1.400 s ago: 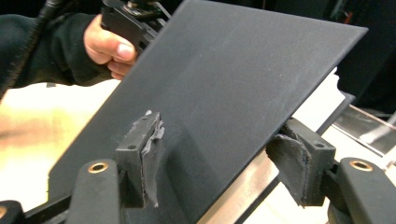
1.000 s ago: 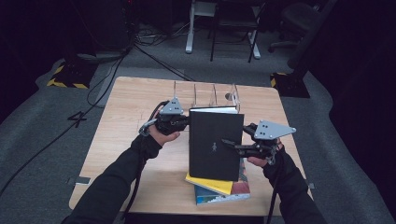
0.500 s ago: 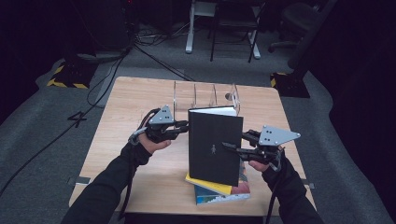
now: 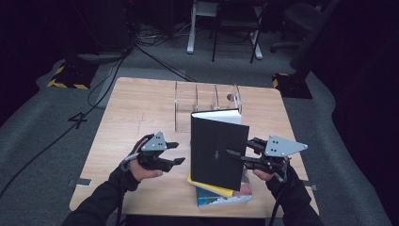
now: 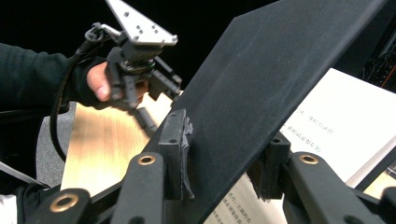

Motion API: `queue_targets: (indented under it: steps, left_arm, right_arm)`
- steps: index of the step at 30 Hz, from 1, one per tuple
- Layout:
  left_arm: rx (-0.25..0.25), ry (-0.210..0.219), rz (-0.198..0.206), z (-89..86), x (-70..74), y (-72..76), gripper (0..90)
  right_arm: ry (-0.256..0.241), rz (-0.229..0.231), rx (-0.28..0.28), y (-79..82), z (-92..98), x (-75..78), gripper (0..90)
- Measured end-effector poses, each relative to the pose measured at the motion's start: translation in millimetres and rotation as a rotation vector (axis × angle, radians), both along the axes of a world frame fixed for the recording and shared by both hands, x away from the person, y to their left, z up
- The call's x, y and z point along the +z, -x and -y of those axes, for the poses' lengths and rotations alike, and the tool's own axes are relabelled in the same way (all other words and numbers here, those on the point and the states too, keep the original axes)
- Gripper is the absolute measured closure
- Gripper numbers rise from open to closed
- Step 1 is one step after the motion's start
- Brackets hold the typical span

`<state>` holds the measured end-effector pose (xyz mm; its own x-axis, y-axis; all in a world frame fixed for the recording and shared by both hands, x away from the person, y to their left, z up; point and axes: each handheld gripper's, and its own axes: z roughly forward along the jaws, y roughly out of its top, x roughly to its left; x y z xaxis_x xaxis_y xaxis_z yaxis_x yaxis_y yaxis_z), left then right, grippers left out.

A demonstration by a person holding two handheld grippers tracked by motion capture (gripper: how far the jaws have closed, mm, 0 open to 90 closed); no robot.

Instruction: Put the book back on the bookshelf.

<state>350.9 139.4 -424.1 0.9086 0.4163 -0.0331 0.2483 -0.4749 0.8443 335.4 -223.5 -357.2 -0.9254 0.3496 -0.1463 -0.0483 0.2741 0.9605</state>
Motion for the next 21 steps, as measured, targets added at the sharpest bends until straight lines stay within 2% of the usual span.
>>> queue_targets:
  steps: [4,10,11,12,15,16,19,21]
  left_arm:
    - [-0.018,-0.007,-0.038,4.6,-7.2,10.4,28.6]
    - [-0.052,-0.001,-0.068,20.7,-15.1,14.6,27.0]
    - [-0.075,0.011,-0.075,28.7,-16.3,13.3,26.8]
    - [-0.075,0.011,-0.075,28.7,-16.3,13.3,26.6]
    - [-0.093,0.051,-0.09,38.9,-13.9,10.7,26.7]
    - [-0.101,0.08,-0.097,44.2,-9.6,10.5,28.4]
    - [-0.122,0.1,-0.055,52.9,-0.2,12.2,30.1]
    - [-0.124,0.116,-0.043,59.0,4.8,10.8,30.6]
  right_arm:
    - [0.002,0.005,0.003,2.3,1.5,-0.4,62.7]
    - [-0.001,0.013,0.006,7.2,3.2,-1.6,63.1]
    - [0.001,0.019,0.007,10.3,4.4,-2.0,63.1]
    - [0.001,0.019,0.007,10.3,4.4,-2.0,63.1]
    - [0.008,0.025,0.006,14.7,7.0,-2.9,63.1]
    - [0.011,0.031,0.005,17.5,8.8,-4.2,63.1]
    - [0.003,0.032,-0.005,20.5,10.6,-6.8,63.1]
    - [0.004,0.033,-0.005,22.8,12.0,-7.6,63.1]
